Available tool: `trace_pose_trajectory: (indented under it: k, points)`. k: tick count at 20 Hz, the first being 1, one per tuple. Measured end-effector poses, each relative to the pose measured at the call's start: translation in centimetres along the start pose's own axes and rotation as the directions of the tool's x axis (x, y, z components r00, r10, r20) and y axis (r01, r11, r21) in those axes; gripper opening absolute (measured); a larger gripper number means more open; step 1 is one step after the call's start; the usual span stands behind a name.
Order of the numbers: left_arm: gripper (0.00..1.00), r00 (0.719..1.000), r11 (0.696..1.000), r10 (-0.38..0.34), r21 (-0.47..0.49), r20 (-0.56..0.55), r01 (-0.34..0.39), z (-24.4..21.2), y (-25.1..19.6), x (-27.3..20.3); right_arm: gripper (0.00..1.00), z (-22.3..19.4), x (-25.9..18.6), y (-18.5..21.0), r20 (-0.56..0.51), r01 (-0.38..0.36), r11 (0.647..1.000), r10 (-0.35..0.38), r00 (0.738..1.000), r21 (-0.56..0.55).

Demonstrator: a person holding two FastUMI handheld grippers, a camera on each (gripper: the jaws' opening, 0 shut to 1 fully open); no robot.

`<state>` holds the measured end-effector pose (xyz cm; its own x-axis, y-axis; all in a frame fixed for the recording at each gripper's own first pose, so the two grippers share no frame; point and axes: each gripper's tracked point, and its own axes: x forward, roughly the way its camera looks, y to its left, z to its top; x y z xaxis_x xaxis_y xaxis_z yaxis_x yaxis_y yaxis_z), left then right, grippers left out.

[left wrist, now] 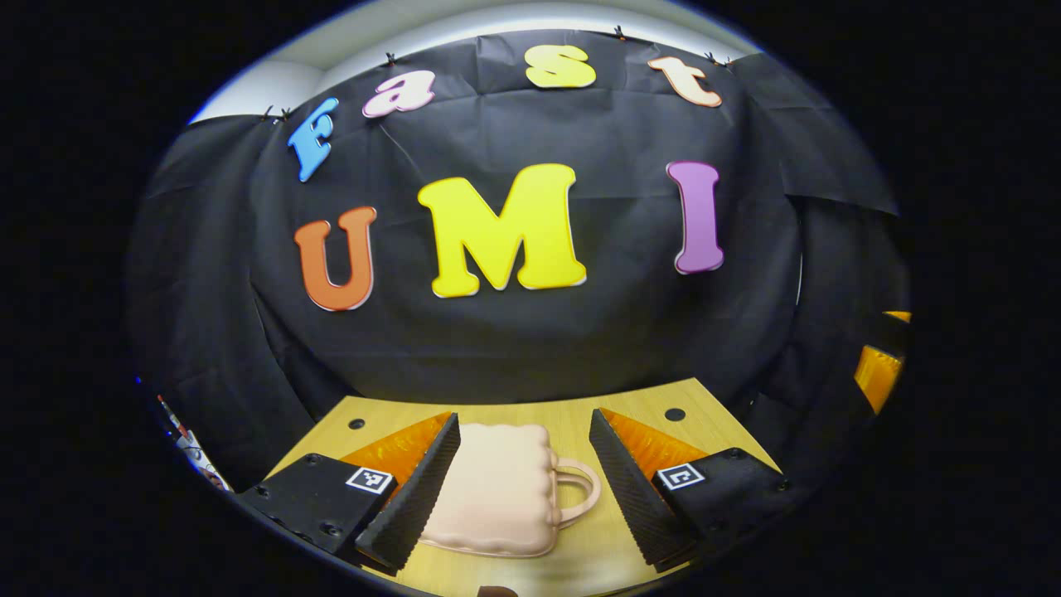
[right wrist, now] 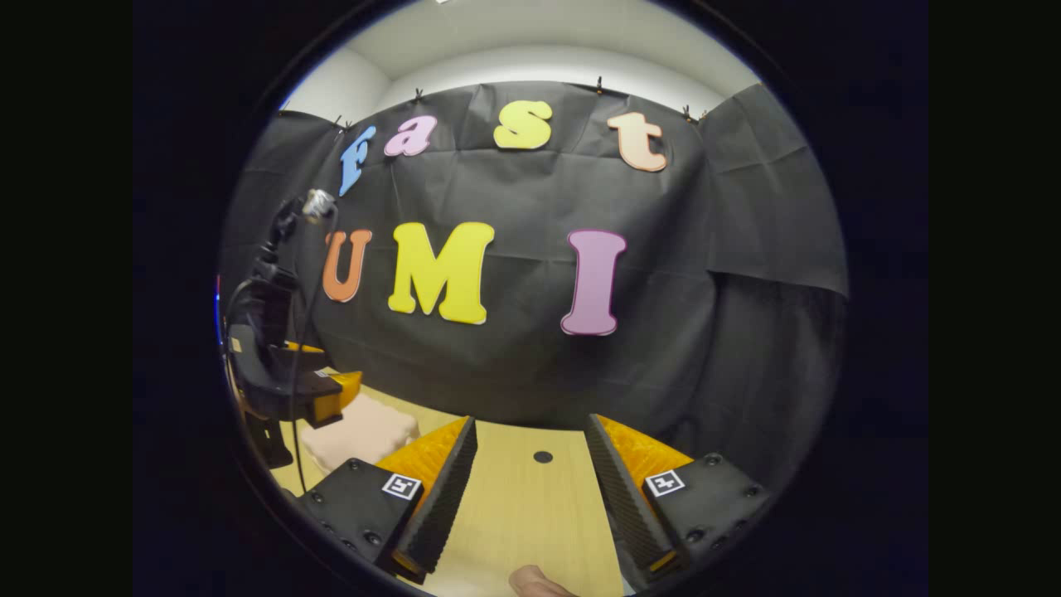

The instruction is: First open the suitcase, pack the skin care products into it, and then close the suitcase.

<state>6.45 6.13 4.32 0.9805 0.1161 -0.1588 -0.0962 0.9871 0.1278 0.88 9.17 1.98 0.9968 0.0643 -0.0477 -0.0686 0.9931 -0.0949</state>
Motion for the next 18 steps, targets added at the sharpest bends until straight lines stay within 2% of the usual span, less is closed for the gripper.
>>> trace_pose_trajectory:
  k: [4,6,7,8,9,10,18]
  points:
    - [0.99,0.999,0.995,0.021,-0.100,0.046,-0.016,2.3,3.5,-2.8,0.79,3.1,0.4,3.2,0.050,0.010,1.000,-0.011,0.999,0.009]
    - [0.99,0.997,0.996,0.033,-0.089,0.073,-0.027,2.9,5.4,-3.7,0.79,3.7,0.5,5.1,0.045,0.005,1.000,-0.005,0.999,0.011]
    - [0.94,0.996,0.997,0.031,-0.074,0.081,-0.025,3.0,6.1,-3.8,0.77,3.9,0.6,6.0,0.042,0.001,1.000,-0.001,0.999,0.006]
    - [0.99,0.996,0.998,0.024,-0.061,0.083,-0.019,3.0,6.7,-3.8,0.80,4.2,0.6,6.9,0.043,-0.004,1.000,0.004,0.999,-0.001]
    - [0.94,0.996,0.999,0.013,-0.051,0.093,-0.008,3.1,7.1,-3.8,0.79,4.5,0.6,7.6,0.044,-0.003,1.000,0.003,0.999,-0.007]
    - [0.99,0.995,0.999,0.004,-0.044,0.102,0.000,3.4,7.5,-3.8,0.80,4.7,0.8,8.2,0.049,0.003,1.000,-0.002,0.999,-0.010]
    - [0.99,0.989,0.997,-0.065,-0.043,0.132,0.072,4.1,9.2,-2.8,0.77,5.3,1.6,12.2,0.034,0.050,0.999,-0.050,0.998,-0.002]
